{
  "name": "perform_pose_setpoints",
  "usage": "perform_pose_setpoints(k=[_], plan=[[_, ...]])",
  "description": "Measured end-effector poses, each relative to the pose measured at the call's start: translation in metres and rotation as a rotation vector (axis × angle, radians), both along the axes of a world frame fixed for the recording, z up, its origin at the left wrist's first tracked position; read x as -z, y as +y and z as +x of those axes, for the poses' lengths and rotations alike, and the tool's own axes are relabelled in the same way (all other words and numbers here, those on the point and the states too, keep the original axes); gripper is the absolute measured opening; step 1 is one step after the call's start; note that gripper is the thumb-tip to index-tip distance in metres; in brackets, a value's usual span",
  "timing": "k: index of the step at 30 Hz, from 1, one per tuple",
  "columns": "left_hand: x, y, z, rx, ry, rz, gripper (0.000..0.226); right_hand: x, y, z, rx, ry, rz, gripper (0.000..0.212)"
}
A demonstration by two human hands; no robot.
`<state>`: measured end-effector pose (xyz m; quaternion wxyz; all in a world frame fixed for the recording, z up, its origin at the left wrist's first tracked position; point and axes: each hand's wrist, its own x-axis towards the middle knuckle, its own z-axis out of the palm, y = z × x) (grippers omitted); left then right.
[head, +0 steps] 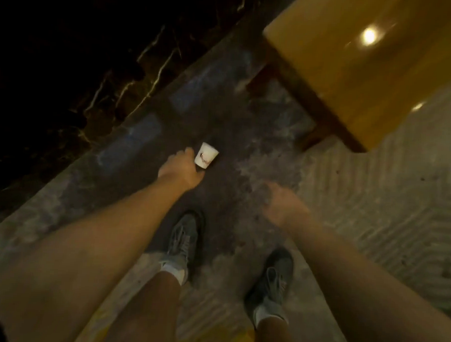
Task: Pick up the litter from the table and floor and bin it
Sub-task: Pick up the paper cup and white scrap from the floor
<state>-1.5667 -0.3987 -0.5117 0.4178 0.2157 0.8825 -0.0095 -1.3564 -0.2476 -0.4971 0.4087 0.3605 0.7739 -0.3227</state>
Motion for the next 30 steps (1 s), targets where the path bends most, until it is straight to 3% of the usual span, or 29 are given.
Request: perform_pose_setpoints(k=[4, 8, 11, 18, 25, 28, 30], plan=[[0.093, 0.012, -0.027, -0.046, 0.019, -0.006, 0.093, 0.115, 0.007, -0.030, -0.118, -0.075, 0.042, 0.082], [0.168, 0.028, -0.034, -0.108, -0.041, 0.048, 0.114, 0.199, -0.005, -0.048, -0.077, -0.080, 0.112, 0.115], [0.201, 0.032, -0.029, -0.146, -0.079, 0.099, 0.108, 0.239, -0.020, -0.047, -0.124, -0.113, 0.159, 0.138], [0.223, 0.012, -0.021, -0.118, -0.089, 0.159, 0.094, 0.285, -0.042, -0.022, -0.154, -0.058, 0.297, 0.163], [0.186, 0.000, -0.027, -0.013, -0.102, 0.194, 0.085, 0.287, -0.041, -0.025, -0.171, -0.075, 0.312, 0.161], [0.157, -0.003, -0.030, 0.026, -0.094, 0.214, 0.083, 0.263, -0.027, -0.041, -0.209, -0.149, 0.224, 0.141], [0.126, -0.002, -0.025, 0.044, -0.078, 0.226, 0.079, 0.232, -0.014, -0.048, -0.257, -0.151, 0.094, 0.117]])
